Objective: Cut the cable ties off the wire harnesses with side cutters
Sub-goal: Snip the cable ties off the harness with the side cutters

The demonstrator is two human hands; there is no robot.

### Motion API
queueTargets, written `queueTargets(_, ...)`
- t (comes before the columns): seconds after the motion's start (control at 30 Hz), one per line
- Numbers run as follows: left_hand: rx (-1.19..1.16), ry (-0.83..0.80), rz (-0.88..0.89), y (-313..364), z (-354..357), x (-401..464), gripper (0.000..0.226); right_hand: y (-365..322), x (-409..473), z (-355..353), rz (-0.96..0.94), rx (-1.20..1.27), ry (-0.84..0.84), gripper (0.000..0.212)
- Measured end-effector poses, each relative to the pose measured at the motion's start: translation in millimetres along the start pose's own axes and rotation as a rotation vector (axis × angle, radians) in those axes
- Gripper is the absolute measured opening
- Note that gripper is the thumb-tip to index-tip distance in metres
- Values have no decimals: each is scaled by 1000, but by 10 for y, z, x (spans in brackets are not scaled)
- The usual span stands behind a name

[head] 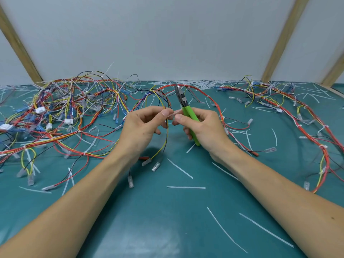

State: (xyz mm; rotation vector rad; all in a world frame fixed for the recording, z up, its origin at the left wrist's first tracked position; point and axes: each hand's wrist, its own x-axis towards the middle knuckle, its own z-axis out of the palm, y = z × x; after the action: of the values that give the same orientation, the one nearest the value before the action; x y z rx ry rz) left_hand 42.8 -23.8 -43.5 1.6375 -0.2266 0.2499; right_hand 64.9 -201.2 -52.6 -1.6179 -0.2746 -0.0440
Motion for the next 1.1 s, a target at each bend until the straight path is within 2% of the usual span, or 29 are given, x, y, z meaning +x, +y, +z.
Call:
queueTargets(0.13,-17,-17,-61,-23,10,-8,8,-32,10,-14,-19,16,19,12)
queueTargets(0.23,-9,10,-72,-26,39,-22,3,-50,0,-22,-100,-67,24,16)
queueTargets(0.37,46,72,-87,-8,44,-20,16,-47,-62,-6,-264,-271,38,13)
queueTargets(0.5,78,78,-100,25,33,-21,21,-34,-98,31,-346,-334,80,11)
queueTargets(0.63,-41,-5,-232,43,30,-42,13,-21,-85,13,-356,-359,79,11)
queueTargets(0.77,-59,-44,-315,59,-3,-55,17,-10,-84,13,-358,-374,74,11)
queueTargets(0.93,-122,-83,-351,64,-4,-51,12,-5,-73,3,-352,-390,69,11)
queueTargets(1.1,-132,-43,-355,43,-17,-32,12,24,-50,-35,-321,-457,84,13)
